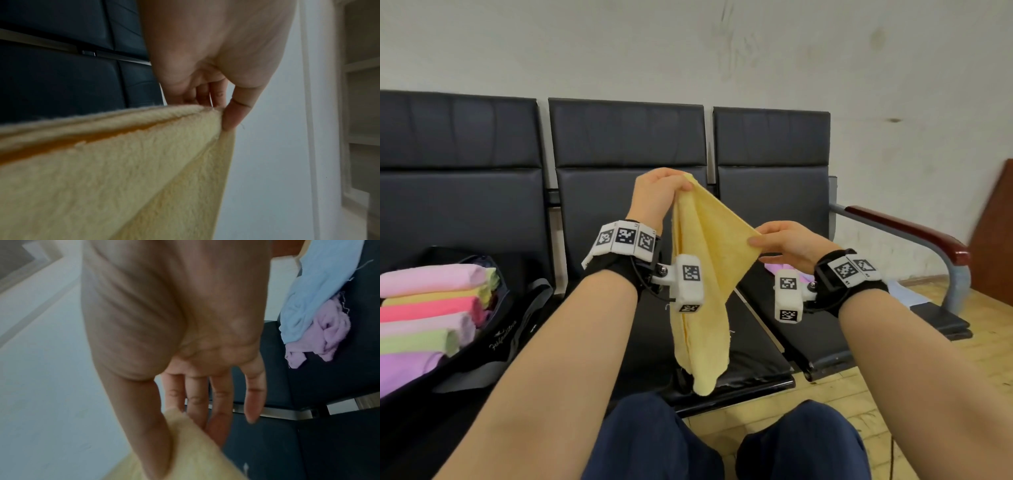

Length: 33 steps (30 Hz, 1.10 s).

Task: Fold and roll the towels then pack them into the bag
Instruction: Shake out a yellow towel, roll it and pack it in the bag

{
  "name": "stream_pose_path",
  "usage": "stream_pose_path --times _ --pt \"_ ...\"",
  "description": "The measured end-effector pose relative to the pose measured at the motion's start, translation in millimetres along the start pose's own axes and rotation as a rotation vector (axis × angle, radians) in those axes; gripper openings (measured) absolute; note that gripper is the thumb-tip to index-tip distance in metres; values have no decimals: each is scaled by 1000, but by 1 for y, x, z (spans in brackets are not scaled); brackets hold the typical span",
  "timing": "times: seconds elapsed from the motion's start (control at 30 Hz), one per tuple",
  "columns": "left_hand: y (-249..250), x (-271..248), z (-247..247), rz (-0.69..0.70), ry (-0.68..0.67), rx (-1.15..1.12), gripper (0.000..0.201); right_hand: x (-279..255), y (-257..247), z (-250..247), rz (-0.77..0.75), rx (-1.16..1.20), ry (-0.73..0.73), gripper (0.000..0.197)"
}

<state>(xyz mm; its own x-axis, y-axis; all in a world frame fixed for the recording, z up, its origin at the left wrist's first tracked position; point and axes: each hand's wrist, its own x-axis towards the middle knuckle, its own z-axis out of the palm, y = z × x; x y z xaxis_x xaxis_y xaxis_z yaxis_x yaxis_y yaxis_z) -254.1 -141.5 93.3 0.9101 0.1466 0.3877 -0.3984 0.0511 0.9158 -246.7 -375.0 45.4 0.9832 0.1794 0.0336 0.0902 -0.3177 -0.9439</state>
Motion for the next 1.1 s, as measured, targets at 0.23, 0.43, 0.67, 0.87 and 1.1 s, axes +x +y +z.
stream_pose_path --times 0.23,0.43,0.67,0.87,1.1 --pt "11 6 -15 46 72 82 13 6 -23 9 -174 53 178 14" --pt "27 0 -29 152 189 164 22 -1 -72 14 -419 204 387 9" --pt "47 -17 -24 102 160 157 16 -41 -84 6 -420 169 302 21" --pt "73 -18 -18 102 202 131 28 -60 -102 1 -431 166 274 13" --pt "46 12 -37 -4 182 320 25 -10 -96 11 -300 113 244 14"
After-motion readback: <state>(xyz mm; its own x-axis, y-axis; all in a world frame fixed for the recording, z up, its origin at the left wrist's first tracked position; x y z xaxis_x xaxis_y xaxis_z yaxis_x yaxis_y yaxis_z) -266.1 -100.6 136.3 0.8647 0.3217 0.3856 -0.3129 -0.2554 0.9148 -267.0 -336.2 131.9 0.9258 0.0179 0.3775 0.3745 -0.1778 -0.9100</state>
